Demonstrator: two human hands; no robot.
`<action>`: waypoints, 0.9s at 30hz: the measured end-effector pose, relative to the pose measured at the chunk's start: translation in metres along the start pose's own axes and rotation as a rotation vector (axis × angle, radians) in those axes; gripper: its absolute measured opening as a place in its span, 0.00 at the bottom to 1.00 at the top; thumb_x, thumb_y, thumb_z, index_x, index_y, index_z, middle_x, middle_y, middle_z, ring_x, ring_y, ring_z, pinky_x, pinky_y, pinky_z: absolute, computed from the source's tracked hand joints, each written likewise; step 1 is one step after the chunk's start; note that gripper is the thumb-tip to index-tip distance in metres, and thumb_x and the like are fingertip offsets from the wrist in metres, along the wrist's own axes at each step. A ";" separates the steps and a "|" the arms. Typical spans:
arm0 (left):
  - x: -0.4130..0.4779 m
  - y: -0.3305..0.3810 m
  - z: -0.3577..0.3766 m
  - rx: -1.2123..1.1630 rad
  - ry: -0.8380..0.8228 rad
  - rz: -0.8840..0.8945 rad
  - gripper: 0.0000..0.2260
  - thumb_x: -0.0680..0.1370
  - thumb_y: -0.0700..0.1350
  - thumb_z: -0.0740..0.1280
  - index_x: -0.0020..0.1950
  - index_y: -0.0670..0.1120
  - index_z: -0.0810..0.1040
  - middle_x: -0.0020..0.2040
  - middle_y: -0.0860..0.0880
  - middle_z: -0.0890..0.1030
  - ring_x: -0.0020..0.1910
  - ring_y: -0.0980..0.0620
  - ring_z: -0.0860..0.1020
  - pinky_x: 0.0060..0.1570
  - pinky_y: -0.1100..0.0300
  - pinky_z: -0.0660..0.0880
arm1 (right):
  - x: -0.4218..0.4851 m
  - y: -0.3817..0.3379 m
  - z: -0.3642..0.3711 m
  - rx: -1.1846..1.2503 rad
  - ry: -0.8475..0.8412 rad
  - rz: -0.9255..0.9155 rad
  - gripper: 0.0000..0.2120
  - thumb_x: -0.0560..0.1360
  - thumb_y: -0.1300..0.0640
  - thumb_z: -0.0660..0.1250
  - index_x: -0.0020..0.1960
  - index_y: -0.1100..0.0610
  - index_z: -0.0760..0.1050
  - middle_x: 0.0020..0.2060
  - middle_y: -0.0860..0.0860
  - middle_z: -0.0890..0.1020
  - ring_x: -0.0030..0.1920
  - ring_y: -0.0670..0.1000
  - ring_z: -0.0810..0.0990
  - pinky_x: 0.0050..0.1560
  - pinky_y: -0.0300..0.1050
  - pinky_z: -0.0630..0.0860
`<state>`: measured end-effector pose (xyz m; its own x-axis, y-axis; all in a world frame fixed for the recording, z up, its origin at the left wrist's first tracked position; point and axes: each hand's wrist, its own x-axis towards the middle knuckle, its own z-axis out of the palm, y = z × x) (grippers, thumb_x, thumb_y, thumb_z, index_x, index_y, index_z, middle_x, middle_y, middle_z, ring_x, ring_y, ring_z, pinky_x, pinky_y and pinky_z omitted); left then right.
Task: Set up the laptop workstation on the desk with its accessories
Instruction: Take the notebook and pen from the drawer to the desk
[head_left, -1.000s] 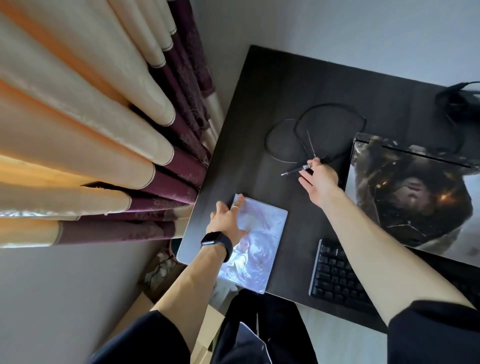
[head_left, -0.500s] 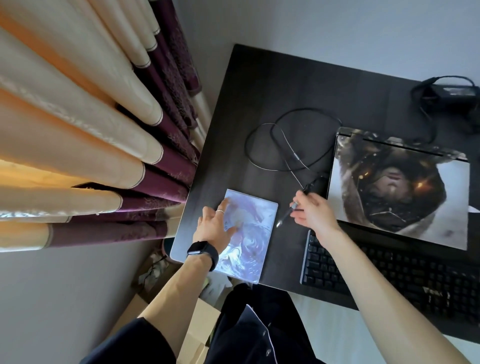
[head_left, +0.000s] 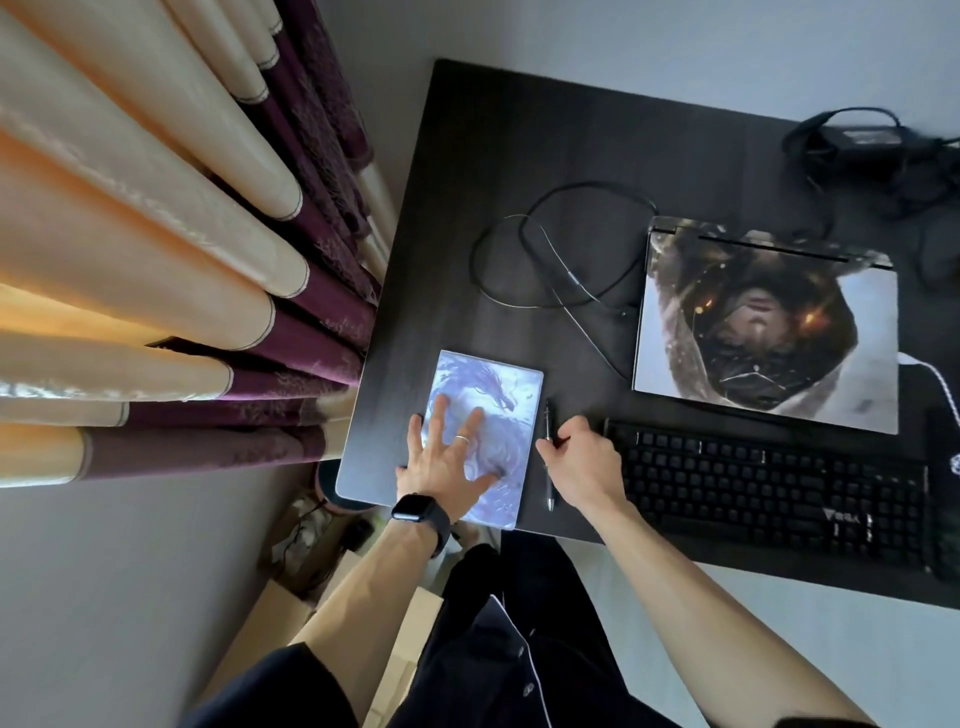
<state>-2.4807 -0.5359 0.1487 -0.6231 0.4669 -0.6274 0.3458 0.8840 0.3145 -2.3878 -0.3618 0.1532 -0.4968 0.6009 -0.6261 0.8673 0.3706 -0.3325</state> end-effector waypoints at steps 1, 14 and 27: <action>0.000 -0.001 -0.001 0.002 -0.009 0.002 0.40 0.72 0.70 0.65 0.76 0.71 0.44 0.76 0.62 0.29 0.79 0.43 0.38 0.64 0.37 0.71 | -0.002 0.000 0.002 0.007 0.009 -0.002 0.14 0.79 0.46 0.67 0.56 0.56 0.72 0.51 0.55 0.85 0.55 0.61 0.81 0.52 0.51 0.75; -0.003 -0.004 -0.011 0.019 -0.048 -0.009 0.35 0.78 0.59 0.65 0.76 0.70 0.45 0.77 0.64 0.31 0.79 0.47 0.39 0.61 0.44 0.76 | -0.023 0.003 0.015 0.050 0.081 0.032 0.11 0.81 0.51 0.66 0.53 0.59 0.72 0.52 0.56 0.83 0.55 0.61 0.81 0.51 0.51 0.74; -0.007 0.005 -0.010 0.010 -0.078 -0.038 0.35 0.79 0.60 0.64 0.77 0.69 0.44 0.77 0.61 0.30 0.79 0.45 0.38 0.67 0.42 0.71 | -0.033 0.013 0.024 0.105 0.101 0.068 0.13 0.81 0.49 0.65 0.56 0.59 0.72 0.56 0.56 0.82 0.55 0.63 0.81 0.48 0.52 0.76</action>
<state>-2.4820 -0.5347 0.1615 -0.5796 0.4301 -0.6922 0.3303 0.9005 0.2830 -2.3590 -0.3934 0.1529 -0.4333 0.6919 -0.5775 0.8949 0.2542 -0.3669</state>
